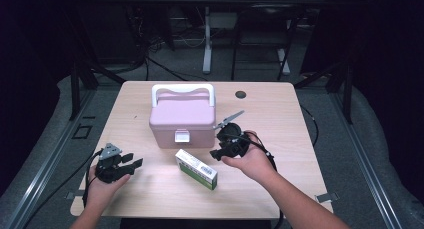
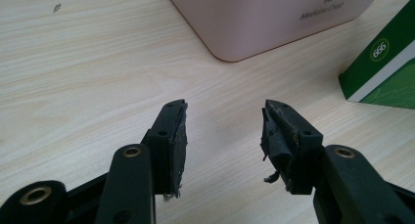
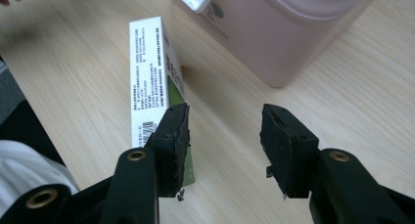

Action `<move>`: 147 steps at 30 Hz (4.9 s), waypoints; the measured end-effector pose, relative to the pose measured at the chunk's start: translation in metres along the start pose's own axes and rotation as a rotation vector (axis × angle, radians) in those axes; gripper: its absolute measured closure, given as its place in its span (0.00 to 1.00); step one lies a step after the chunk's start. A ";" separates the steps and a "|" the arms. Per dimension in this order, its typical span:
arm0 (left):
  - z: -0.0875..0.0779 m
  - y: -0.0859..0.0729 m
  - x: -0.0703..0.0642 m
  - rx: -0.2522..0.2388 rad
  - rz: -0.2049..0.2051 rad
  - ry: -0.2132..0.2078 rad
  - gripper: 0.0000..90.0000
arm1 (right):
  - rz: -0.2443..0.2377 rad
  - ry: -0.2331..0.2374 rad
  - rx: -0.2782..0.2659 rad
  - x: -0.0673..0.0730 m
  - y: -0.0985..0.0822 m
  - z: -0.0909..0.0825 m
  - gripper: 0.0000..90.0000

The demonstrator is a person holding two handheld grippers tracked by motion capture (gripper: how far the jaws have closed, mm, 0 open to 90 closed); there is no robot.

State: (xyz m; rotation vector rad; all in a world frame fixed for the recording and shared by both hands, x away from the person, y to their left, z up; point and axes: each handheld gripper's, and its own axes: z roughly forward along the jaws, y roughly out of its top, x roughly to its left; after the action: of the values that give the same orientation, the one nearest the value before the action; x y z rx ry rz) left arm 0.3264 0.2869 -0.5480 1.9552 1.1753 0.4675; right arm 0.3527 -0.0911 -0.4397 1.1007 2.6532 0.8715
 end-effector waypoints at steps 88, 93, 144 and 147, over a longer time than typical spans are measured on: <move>-0.005 -0.003 0.017 -0.020 -0.083 0.022 0.57 | 0.168 -0.166 0.313 -0.118 -0.087 -0.043 0.69; -0.007 -0.003 0.019 -0.031 -0.093 0.020 0.57 | 0.160 -0.162 0.305 -0.118 -0.091 -0.045 0.69; 0.041 0.084 0.024 -0.006 -0.048 -0.014 1.00 | 0.279 -0.188 -0.233 -0.074 -0.005 0.050 0.93; 0.045 0.086 0.021 0.004 -0.037 -0.009 1.00 | 0.285 -0.186 -0.250 -0.073 -0.001 0.053 0.93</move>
State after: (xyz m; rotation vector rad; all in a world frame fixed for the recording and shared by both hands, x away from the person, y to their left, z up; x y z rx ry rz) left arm 0.4153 0.2630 -0.5103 1.9340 1.2051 0.4369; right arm 0.4223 -0.1175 -0.4906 1.4344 2.2018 1.0571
